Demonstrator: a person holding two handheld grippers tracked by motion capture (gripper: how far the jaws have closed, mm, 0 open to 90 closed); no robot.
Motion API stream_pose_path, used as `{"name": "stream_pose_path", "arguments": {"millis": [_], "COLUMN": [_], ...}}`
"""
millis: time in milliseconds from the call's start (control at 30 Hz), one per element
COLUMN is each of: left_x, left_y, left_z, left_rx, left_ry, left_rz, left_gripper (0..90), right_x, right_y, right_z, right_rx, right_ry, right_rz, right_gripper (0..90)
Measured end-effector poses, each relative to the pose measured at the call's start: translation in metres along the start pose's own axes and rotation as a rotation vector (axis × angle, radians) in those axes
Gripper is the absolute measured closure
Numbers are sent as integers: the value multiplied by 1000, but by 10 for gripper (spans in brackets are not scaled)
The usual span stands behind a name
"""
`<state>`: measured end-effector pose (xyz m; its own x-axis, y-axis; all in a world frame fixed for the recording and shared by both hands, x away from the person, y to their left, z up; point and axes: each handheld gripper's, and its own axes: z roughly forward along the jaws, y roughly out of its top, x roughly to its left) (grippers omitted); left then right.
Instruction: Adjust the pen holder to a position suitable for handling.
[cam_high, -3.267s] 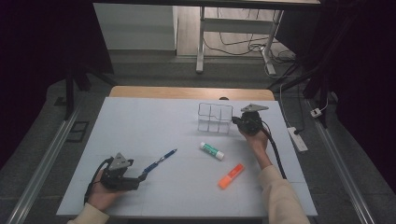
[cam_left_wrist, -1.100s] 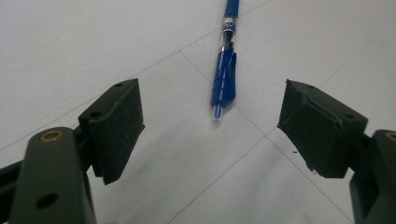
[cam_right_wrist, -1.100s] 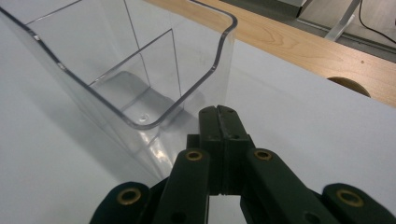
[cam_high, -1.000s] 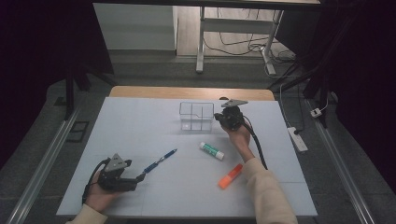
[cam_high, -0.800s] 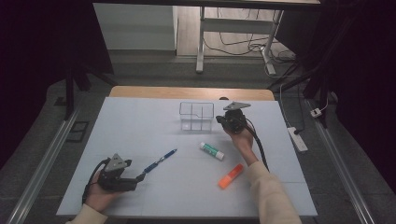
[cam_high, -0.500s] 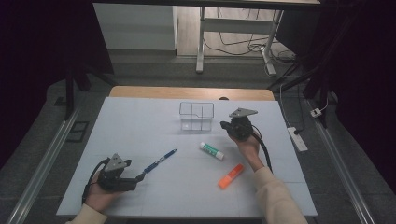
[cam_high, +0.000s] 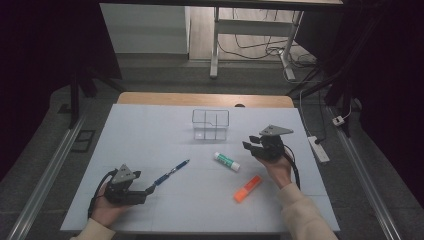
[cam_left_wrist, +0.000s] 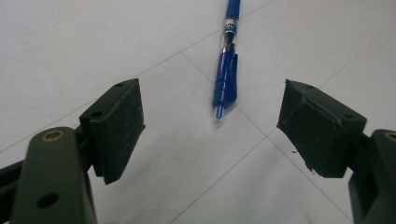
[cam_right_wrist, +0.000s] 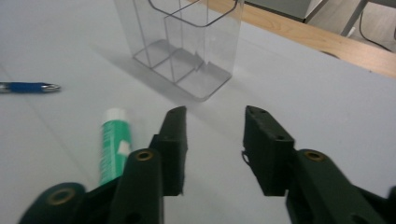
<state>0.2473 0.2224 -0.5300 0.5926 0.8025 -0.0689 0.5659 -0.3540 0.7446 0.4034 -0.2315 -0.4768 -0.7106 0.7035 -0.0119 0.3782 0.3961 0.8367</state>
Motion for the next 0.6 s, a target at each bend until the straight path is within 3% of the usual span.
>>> {"name": "stream_pose_path", "arguments": {"millis": [233,600], "left_x": [0,1], "left_y": [0,1], "left_z": [0,2], "left_rx": [2,3], "left_ry": [-1,-3], "left_rz": [0,-3], "left_gripper": [225,227], "right_x": [8,10], "right_y": [-21,-49], "right_z": [-28,-52], "right_rx": [-18,-9], "right_ry": [14,30], "right_rz": [20,40], "right_gripper": [499,419]}}
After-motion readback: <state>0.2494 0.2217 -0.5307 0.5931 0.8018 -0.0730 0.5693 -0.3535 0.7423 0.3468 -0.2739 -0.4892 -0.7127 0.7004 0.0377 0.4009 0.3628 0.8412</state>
